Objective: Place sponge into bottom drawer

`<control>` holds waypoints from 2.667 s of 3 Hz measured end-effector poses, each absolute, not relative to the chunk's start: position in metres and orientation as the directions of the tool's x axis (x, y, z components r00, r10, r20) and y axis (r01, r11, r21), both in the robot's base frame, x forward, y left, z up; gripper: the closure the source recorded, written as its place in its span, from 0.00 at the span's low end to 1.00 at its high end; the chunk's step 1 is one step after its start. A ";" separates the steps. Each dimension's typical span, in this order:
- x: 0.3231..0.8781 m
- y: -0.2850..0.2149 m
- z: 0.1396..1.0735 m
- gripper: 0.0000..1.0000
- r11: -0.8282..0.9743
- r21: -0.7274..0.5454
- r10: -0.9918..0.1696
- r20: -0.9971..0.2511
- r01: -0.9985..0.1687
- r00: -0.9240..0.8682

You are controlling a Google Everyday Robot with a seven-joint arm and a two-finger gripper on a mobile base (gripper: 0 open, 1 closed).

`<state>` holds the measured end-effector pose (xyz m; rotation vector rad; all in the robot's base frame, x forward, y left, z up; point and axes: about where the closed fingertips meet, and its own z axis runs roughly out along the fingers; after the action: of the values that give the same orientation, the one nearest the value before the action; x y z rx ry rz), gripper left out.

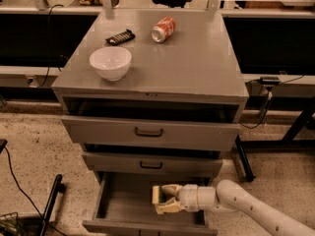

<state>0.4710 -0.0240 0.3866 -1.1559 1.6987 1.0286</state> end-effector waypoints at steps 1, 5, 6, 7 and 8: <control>0.476 -0.030 0.365 1.00 0.235 0.148 -0.296 -0.931 -0.961 -0.216; 0.496 -0.017 0.285 1.00 0.176 0.166 -0.185 -0.963 -0.970 -0.198; 0.499 -0.013 0.301 0.79 0.153 0.173 -0.043 -0.982 -0.973 -0.182; 0.496 -0.014 0.322 0.56 0.180 0.210 0.072 -0.977 -0.961 -0.201; 0.495 -0.012 0.323 0.25 0.177 0.211 0.073 -0.977 -0.961 -0.201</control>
Offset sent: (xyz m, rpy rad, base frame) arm 0.0215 -0.0134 -0.0998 0.0110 -0.0130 0.0459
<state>0.4953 -0.0121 0.3226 -0.9259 1.3997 1.2426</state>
